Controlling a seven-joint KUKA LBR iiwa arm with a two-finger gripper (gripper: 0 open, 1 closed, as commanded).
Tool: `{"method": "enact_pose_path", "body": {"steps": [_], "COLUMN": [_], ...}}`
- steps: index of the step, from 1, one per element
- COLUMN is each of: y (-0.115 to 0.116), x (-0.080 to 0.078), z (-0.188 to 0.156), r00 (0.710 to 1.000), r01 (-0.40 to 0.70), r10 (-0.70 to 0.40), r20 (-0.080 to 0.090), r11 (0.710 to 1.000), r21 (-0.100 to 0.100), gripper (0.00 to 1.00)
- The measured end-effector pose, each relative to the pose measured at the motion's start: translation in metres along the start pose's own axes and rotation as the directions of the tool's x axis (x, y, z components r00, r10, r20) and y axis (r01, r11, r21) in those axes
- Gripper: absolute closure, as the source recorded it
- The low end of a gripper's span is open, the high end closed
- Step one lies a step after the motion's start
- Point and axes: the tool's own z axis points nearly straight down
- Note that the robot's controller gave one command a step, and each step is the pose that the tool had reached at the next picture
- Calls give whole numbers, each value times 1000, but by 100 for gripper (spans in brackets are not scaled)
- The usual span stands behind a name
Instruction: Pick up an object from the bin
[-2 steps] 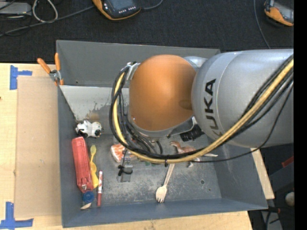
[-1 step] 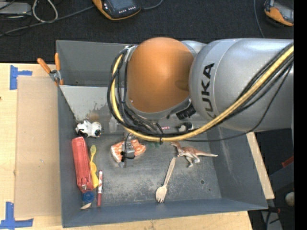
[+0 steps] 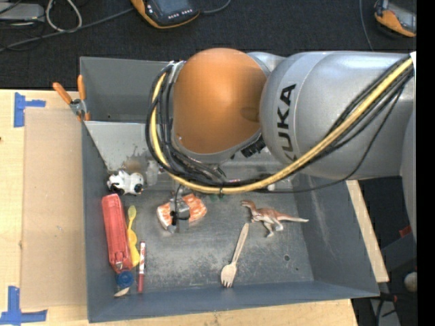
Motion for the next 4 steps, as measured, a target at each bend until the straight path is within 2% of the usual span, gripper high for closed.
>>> {"method": "enact_pose_path", "body": {"steps": [1, 2, 3, 4], "y": [2, -7, -38, -57], "x": [-23, -23, -19, -9], "z": [1, 3, 23, 35], "r00": [995, 992, 986, 997], "r01": [-105, -128, 168, 75], "r10": [105, 128, -168, -75], "r20": [5, 5, 4, 4], "r11": [995, 992, 986, 997], "r21": [0, -1, 3, 0], "gripper": [0, 0, 0, 0]}}
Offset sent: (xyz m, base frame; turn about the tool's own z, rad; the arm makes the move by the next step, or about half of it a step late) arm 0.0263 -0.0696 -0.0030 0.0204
